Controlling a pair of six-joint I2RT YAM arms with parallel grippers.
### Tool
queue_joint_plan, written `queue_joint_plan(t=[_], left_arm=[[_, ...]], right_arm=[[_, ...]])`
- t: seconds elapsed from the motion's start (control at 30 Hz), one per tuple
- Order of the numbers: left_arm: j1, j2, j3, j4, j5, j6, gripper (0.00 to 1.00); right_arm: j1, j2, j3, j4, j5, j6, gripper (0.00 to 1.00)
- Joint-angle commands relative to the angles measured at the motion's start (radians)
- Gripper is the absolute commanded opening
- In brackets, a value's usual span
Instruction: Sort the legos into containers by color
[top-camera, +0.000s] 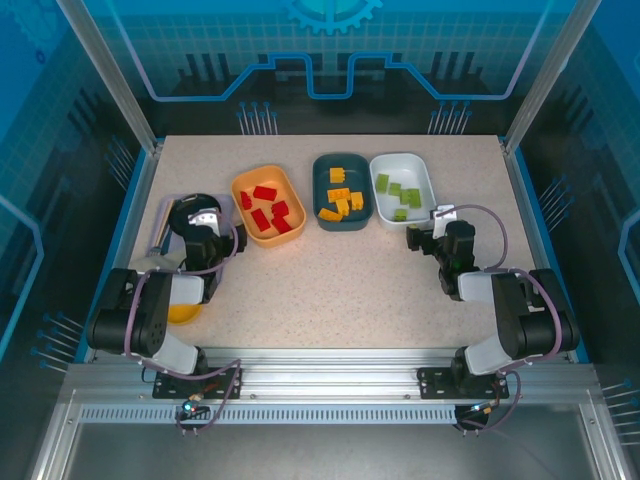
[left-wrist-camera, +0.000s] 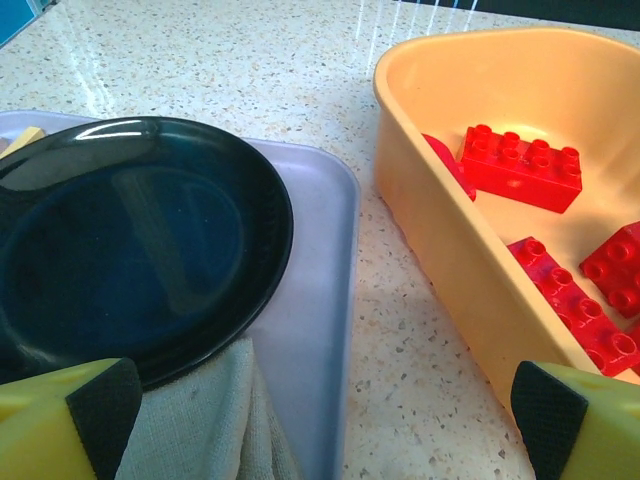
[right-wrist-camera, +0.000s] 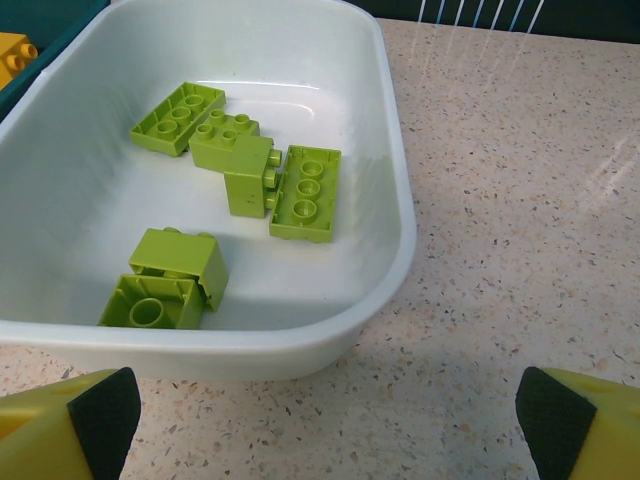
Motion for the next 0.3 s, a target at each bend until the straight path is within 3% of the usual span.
queue_joint_plan(t=[0.0, 0.27], left_arm=[[-0.005, 0.0, 0.02, 0.031, -0.026, 0.017, 0.99], [-0.005, -0.001, 0.02, 0.031, -0.026, 0.019, 0.99]], right_arm=[[-0.001, 0.006, 0.013, 0.037, -0.012, -0.013, 1.0], [-0.004, 0.006, 0.014, 0.037, -0.019, -0.013, 1.0]])
